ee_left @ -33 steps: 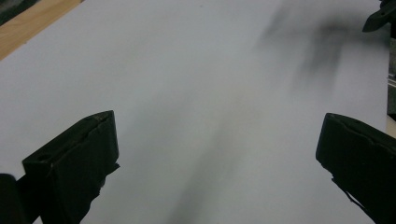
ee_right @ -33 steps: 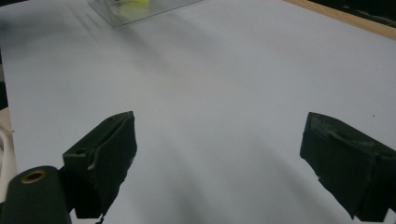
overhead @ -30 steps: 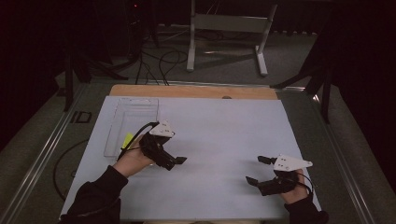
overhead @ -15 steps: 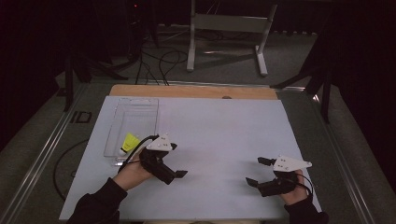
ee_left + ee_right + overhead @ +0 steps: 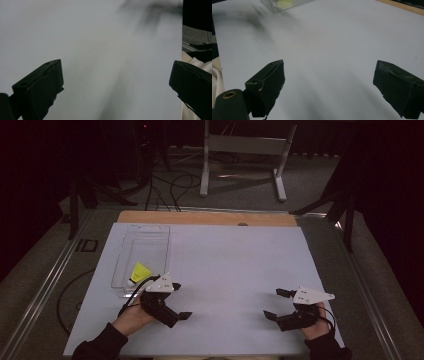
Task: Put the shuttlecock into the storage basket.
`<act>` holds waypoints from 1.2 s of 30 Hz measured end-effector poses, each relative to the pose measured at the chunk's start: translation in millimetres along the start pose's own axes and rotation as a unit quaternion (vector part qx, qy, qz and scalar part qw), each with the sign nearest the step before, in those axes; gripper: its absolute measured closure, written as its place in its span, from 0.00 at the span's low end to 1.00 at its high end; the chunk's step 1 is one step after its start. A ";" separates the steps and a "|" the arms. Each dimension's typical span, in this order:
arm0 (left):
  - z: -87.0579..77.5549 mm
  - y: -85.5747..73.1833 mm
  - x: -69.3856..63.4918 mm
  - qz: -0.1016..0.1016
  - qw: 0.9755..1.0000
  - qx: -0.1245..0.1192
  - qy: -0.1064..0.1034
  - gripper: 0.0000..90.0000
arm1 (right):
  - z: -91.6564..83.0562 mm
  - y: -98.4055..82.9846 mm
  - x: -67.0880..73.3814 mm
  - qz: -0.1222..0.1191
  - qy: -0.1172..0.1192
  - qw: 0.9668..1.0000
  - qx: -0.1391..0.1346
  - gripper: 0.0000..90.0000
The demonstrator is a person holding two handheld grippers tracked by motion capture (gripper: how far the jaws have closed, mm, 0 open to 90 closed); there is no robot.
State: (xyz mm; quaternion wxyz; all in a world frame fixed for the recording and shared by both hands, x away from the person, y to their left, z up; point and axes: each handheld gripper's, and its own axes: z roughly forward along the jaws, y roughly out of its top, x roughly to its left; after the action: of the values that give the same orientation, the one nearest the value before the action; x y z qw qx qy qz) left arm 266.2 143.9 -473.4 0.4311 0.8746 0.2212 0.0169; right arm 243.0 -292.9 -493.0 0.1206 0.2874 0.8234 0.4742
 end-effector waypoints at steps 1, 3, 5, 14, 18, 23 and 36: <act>-2.0 -5.6 -0.2 -0.003 1.000 -0.003 -0.002 0.00 | -0.1 -0.2 -0.1 0.001 0.001 1.000 0.000 0.12; -3.9 -10.7 -0.2 -0.007 1.000 -0.006 -0.001 0.00 | 0.1 -0.6 -0.3 0.002 0.001 1.000 0.002 0.12; -5.9 -15.6 -0.5 -0.005 1.000 -0.007 0.000 0.00 | 0.3 -0.8 -0.3 0.004 0.000 1.000 0.002 0.12; -14.9 -34.2 -0.1 -0.015 1.000 -0.023 0.006 0.00 | 0.1 -0.3 0.2 0.001 0.001 1.000 0.004 0.12; -17.4 -43.2 0.0 -0.024 0.999 -0.029 0.011 0.00 | -0.1 -0.2 0.5 0.000 0.002 1.000 0.004 0.12; -23.3 -55.2 0.0 -0.025 0.999 -0.036 0.017 0.00 | 0.0 -0.7 0.4 0.002 0.001 1.000 0.005 0.12; -32.5 -78.5 -1.4 -0.066 0.995 -0.020 0.076 0.00 | -2.0 -3.2 0.1 0.005 -0.003 1.000 0.007 0.12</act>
State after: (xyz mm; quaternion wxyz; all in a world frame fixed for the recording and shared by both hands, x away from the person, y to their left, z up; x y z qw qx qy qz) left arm 228.6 209.2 -512.5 0.4302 0.8457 0.3102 0.0596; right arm 240.8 -295.5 -494.7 0.1187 0.2940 0.8247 0.4684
